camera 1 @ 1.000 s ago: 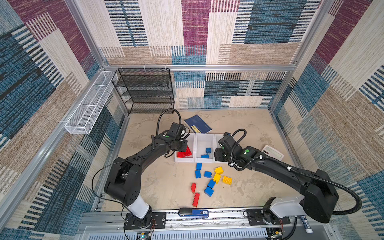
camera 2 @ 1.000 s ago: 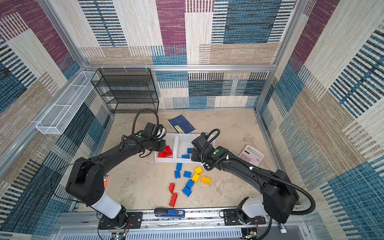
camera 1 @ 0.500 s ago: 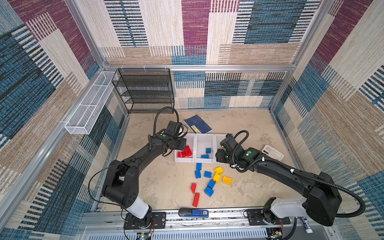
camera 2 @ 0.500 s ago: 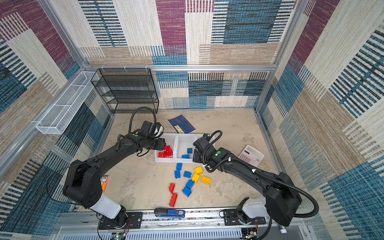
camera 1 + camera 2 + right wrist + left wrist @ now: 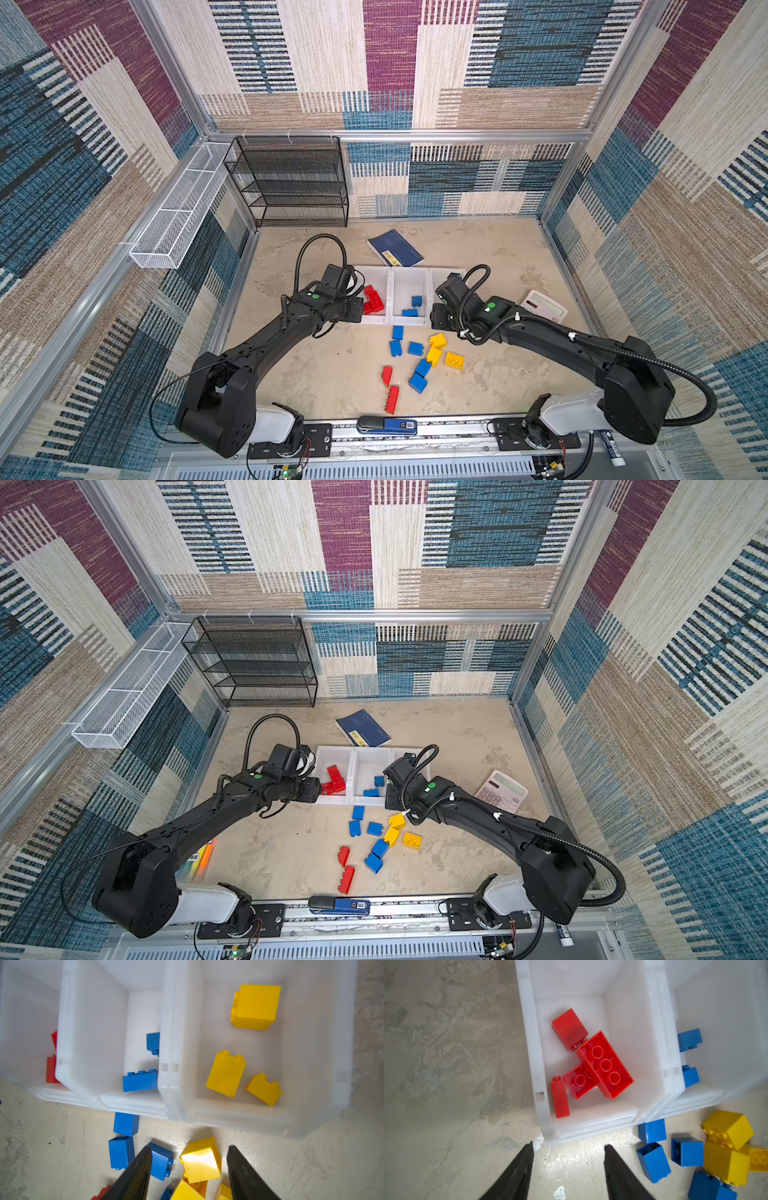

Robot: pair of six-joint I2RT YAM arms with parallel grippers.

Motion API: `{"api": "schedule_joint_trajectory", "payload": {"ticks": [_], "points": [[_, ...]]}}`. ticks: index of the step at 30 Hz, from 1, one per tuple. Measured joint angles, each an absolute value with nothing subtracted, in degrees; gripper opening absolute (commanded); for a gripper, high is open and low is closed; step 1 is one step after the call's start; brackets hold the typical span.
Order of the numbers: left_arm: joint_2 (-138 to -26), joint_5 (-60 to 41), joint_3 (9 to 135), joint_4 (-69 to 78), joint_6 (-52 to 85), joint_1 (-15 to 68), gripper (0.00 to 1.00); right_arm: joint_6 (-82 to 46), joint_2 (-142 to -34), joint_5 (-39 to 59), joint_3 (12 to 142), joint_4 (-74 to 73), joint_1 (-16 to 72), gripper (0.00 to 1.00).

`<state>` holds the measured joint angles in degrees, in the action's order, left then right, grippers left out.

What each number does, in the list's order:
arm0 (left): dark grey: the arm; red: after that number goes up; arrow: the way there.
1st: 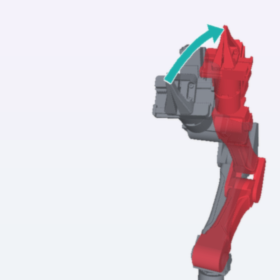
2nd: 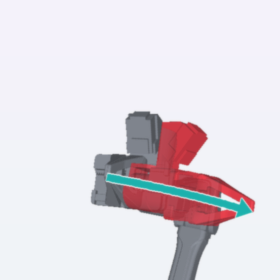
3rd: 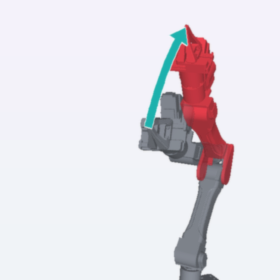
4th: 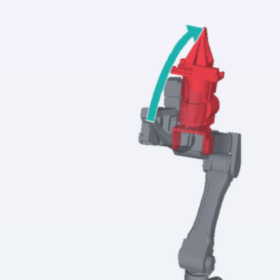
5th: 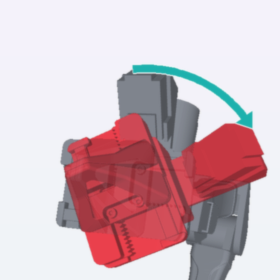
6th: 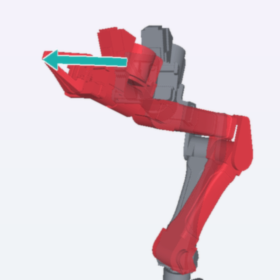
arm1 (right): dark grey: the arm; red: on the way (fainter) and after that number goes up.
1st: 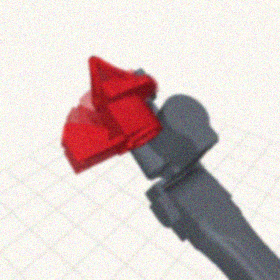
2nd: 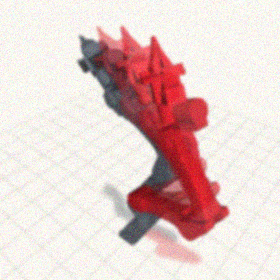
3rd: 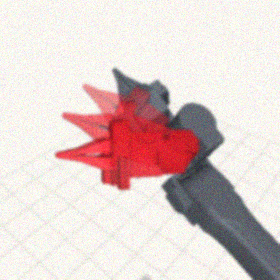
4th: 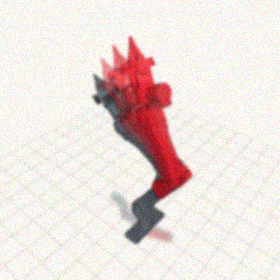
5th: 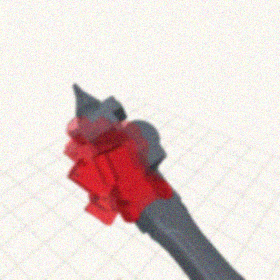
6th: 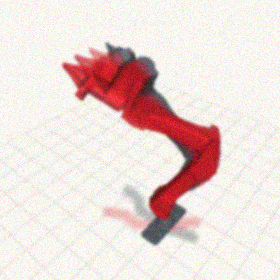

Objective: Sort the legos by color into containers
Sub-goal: 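Lift the tall red brick into the near compartment while the right lowers toward yellow bricks, then close the right gripper on a yellow brick in front of the bin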

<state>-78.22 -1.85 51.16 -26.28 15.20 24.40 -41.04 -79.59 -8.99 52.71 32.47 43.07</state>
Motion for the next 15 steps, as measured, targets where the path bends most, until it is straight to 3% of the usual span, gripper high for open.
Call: {"api": "schedule_joint_trajectory", "payload": {"ticks": [15], "points": [[-74.8, -2.1, 46.9, -25.7, 19.4, 24.3, 0.58, -41.1, -84.9, -7.7, 50.0, 34.6, 47.7, 0.60]]}}
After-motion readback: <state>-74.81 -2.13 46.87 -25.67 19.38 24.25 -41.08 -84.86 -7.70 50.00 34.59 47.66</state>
